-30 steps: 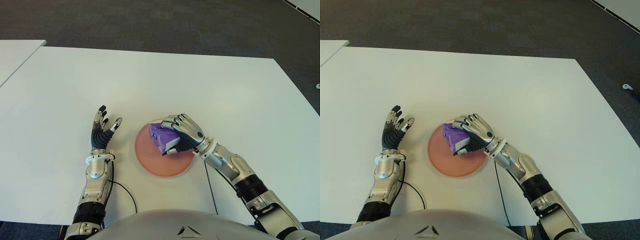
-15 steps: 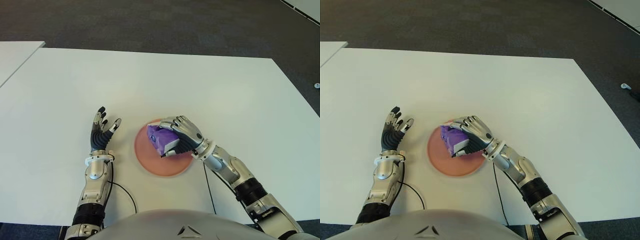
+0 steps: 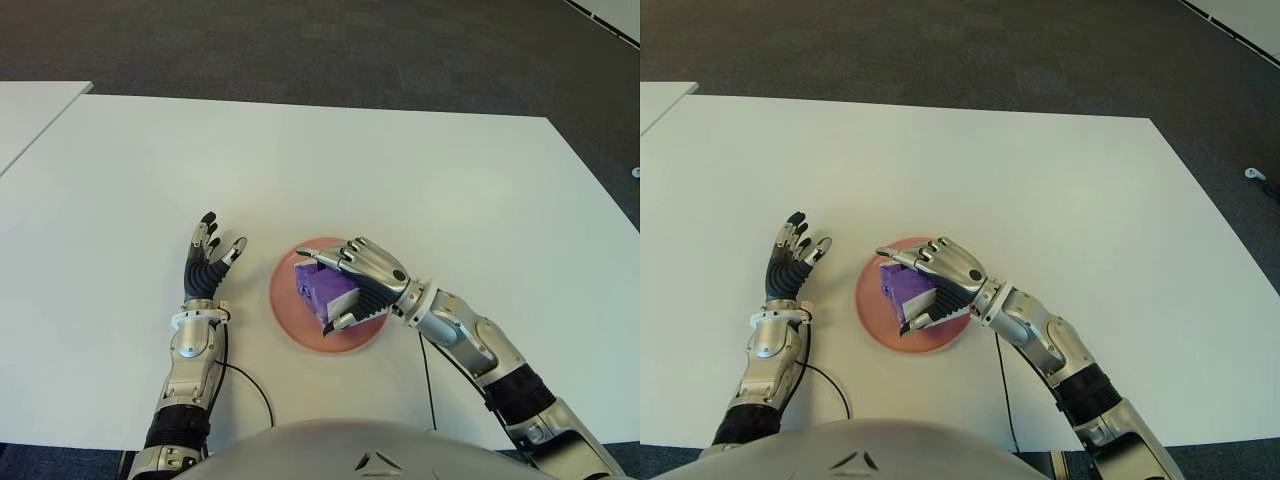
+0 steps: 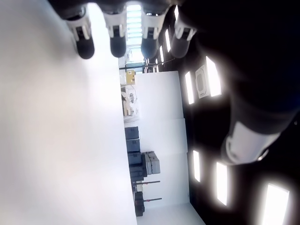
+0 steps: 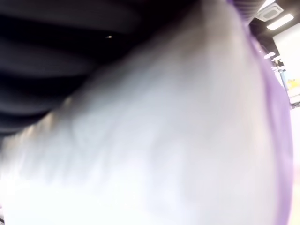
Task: Put the tissue paper into the plate.
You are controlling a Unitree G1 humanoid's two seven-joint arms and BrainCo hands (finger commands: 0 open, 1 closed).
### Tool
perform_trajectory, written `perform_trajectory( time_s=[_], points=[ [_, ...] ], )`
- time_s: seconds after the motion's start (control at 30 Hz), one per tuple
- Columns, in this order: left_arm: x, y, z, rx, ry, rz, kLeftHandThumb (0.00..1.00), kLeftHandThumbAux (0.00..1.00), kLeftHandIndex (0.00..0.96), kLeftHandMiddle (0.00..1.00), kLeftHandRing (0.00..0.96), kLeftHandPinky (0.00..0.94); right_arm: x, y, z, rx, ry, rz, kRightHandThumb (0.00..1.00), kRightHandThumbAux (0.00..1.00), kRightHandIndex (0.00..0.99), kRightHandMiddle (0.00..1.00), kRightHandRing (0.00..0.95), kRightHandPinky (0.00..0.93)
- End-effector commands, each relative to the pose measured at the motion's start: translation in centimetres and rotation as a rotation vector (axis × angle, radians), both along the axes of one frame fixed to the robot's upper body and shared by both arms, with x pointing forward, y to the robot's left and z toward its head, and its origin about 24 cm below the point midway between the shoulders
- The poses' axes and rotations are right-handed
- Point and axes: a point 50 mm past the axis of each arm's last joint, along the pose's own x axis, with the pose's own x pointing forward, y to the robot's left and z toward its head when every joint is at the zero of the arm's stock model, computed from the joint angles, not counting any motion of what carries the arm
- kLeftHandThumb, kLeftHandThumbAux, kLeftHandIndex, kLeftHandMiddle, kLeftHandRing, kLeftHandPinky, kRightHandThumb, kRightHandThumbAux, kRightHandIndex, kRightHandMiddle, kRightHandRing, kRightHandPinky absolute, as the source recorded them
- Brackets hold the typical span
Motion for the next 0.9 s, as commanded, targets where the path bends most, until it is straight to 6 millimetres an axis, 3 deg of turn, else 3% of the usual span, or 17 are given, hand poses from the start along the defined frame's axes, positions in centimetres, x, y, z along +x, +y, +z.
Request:
perform_trajectory(
  time_s=[0.03,0.9],
  points=[
    [-1.0,0.0,-1.8,-0.029,0.094,0.009,0.000,0.643,0.000,0.000,0.000,0.000,-0.1,-0.3,-0.4,0.031,0.040,-0.021,0.099,0.257,0.000,0.000,0.000,0.000],
    [-0.9,0.1,-1.7,-0.015,0.082,0.009,0.000,0.641,0.000,0.000,0.000,0.000,0.3,-0.4,1.7,0.173,0.059,-0.086,0.089,0.246,0.000,0.000,0.000,0.000]
  ],
)
